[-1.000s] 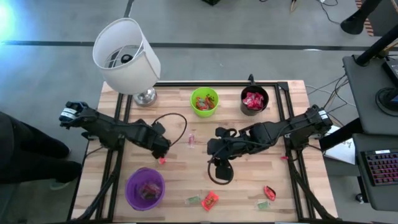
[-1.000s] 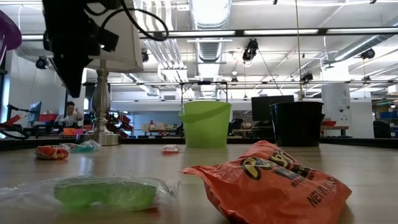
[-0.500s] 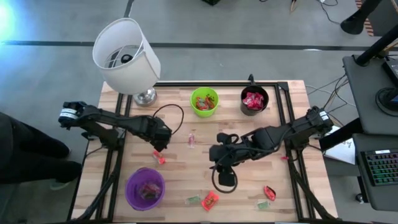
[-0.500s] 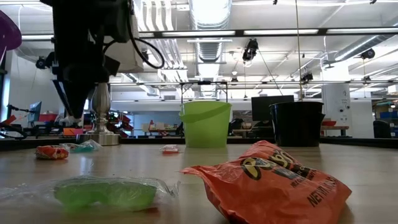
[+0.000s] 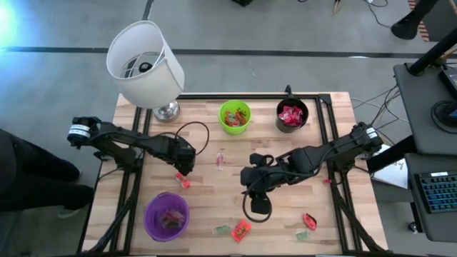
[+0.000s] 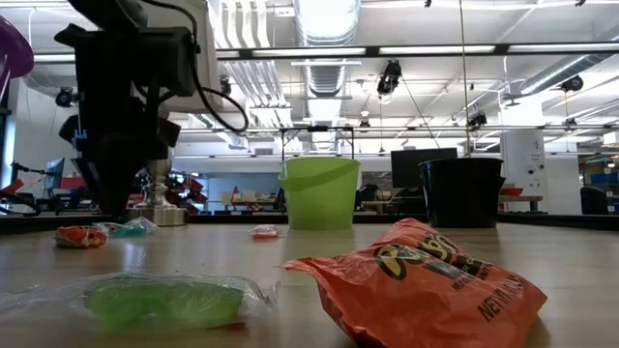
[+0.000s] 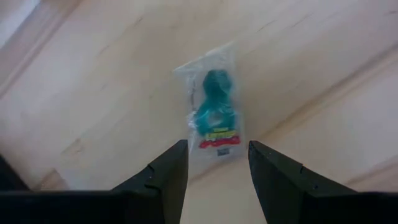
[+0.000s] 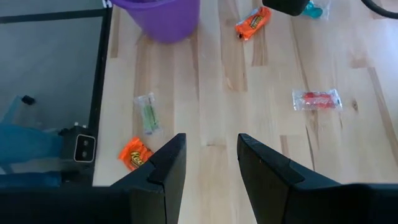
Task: Sort candy
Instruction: Put the blue gummy into the violet bucket
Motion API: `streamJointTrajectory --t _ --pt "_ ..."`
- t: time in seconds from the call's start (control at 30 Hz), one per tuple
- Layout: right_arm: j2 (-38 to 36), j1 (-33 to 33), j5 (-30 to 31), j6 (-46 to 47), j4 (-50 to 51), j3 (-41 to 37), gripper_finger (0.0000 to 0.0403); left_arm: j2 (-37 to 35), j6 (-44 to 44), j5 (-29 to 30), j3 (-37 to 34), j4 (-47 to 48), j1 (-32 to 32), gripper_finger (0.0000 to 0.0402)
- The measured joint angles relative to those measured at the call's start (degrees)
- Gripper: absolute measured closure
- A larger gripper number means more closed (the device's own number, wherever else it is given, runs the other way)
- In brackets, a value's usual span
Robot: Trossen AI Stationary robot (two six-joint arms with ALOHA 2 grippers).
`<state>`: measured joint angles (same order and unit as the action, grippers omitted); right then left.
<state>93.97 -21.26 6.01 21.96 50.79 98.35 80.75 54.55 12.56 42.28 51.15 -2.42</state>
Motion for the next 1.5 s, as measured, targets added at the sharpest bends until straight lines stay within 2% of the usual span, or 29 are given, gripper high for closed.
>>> streamJointTrajectory --t 0.23,0.57,0.7,0.93,1.0,1.2,1.33,1.5 --pt "0.0 0.0 0.0 0.2 0.0 -1.7 0.0266 0.1 -4.0 -2.7 -3.2 -8.2 2.1 0.0251" --pt "0.0 0.0 0.0 1.0 0.0 -2.3 0.0266 2.2 -3.9 -1.2 -5.2 -9.7 5.9 0.0256" --pt "0.0 0.0 0.0 1.0 0.0 -2.3 0.0266 3.1 -4.6 -1.4 -5.4 -10.2 5.9 0.0287" --pt "0.0 0.0 0.0 0.6 0.0 -2.3 0.0266 3.0 -9.5 -2.3 -3.0 -9.3 5.9 0.0381" --pt "0.0 0.0 0.0 0.6 0.0 -2.3 0.0266 3.0 -11.0 -3.2 -1.4 -8.9 6.0 0.0395" --pt "0.0 0.0 0.0 0.7 0.9 -2.4 0.0266 2.9 -17.6 -10.3 4.8 1.0 5.3 0.0394" --pt "0.0 0.0 0.4 2.6 4.2 -2.4 0.0266 2.7 -20.3 -14.9 9.7 10.0 2.2 0.0400" --pt "0.0 -0.1 7.2 7.9 9.8 -2.4 0.0266 2.3 -20.5 -18.1 14.8 15.6 -4.8 0.0400"
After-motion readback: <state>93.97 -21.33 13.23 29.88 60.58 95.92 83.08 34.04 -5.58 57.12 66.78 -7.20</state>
